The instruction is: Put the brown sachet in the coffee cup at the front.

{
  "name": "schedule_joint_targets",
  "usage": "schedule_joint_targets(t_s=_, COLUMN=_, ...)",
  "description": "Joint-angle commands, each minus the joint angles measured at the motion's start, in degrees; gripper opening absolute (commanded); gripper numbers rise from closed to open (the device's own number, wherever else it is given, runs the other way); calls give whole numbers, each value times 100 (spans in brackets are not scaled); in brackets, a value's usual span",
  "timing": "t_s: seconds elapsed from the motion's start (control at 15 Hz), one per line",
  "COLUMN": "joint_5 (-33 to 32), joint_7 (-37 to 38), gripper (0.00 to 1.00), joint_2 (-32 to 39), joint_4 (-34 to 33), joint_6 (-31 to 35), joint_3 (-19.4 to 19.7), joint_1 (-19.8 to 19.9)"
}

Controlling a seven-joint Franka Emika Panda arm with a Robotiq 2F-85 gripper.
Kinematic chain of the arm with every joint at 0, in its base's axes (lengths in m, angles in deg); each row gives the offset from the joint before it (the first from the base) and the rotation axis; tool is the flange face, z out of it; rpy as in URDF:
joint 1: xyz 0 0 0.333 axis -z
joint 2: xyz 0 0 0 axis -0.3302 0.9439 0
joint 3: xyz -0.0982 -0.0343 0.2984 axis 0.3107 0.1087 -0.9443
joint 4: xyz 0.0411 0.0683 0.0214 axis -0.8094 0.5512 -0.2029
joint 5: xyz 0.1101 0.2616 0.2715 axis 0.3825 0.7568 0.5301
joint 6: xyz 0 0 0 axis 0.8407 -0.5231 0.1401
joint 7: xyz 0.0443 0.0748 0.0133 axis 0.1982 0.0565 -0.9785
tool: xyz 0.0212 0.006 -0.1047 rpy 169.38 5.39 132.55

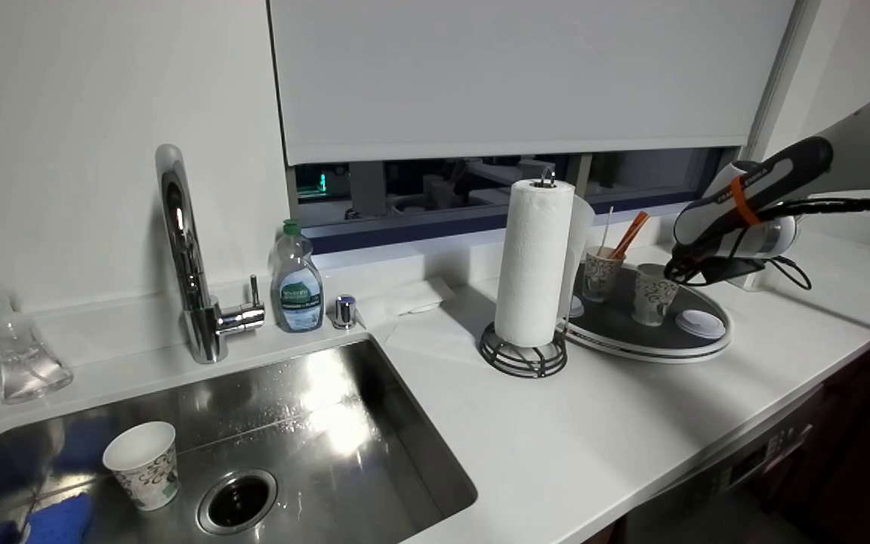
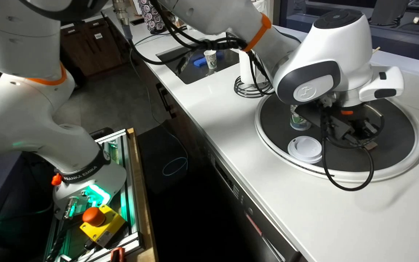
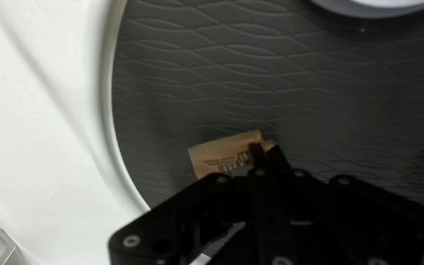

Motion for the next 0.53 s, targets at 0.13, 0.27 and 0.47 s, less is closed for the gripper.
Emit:
schedule_joint_targets(t_s=0.13, joint_5=266, joint_7=-177, gripper=1, joint_2=-77, joint_4=24, joint_6=-105, joint_3=-116, joint_1=76)
schedule_joint_targets(t_s=0.27, joint_5=350, joint_7=-176, gripper=1, joint_2=-522, joint_4=386, joint_6=103, joint_3=-183, joint_1=118)
schedule_joint_targets(t_s=0.47, joint_5=700, joint_7=-209, gripper=1, joint_2=-1218, joint_4=884, joint_6=143, joint_3=-416, joint_1=262)
